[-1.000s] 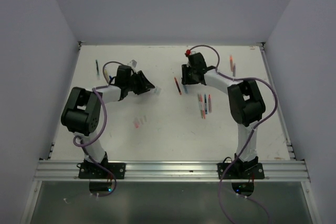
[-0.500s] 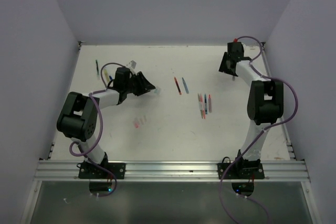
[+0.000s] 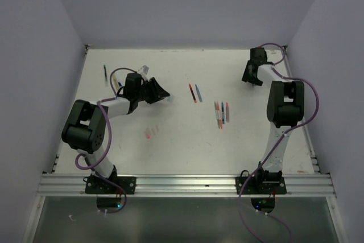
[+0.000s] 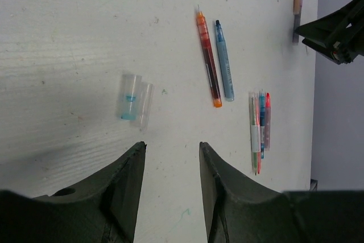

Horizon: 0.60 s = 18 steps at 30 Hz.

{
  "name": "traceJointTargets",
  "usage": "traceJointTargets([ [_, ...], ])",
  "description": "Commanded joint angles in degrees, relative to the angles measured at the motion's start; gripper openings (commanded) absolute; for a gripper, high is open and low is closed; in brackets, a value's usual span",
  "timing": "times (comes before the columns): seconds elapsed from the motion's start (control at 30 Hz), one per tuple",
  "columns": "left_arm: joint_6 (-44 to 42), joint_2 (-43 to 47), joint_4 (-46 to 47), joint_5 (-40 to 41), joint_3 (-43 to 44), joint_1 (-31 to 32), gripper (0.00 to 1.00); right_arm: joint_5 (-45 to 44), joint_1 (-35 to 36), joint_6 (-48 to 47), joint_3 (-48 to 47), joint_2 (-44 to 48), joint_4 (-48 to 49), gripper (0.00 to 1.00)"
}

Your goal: Open the pen caps

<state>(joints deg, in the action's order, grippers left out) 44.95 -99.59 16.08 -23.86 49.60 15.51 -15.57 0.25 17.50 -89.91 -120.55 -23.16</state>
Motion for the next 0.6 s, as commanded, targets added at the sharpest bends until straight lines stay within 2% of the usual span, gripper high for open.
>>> traceJointTargets([
  [0.0,-0.3,0.1,3.3,-0.8,-0.3,0.2,0.46,-0.5,-1.9,-1.2,-3.1,-1.3,-0.1,0.53],
  [0.27,0.0,-0.7,4.0,-1.2,0.1,0.2,0.46,1.3,-2.9,-2.3,-4.4,-3.1,0.1,0.52],
  [0.57,-0.3,-0.3,3.3,-1.2,0.4,0.2,0.47,6.2,-4.5,-1.5,-4.4,-3.8,-0.2,0.42],
])
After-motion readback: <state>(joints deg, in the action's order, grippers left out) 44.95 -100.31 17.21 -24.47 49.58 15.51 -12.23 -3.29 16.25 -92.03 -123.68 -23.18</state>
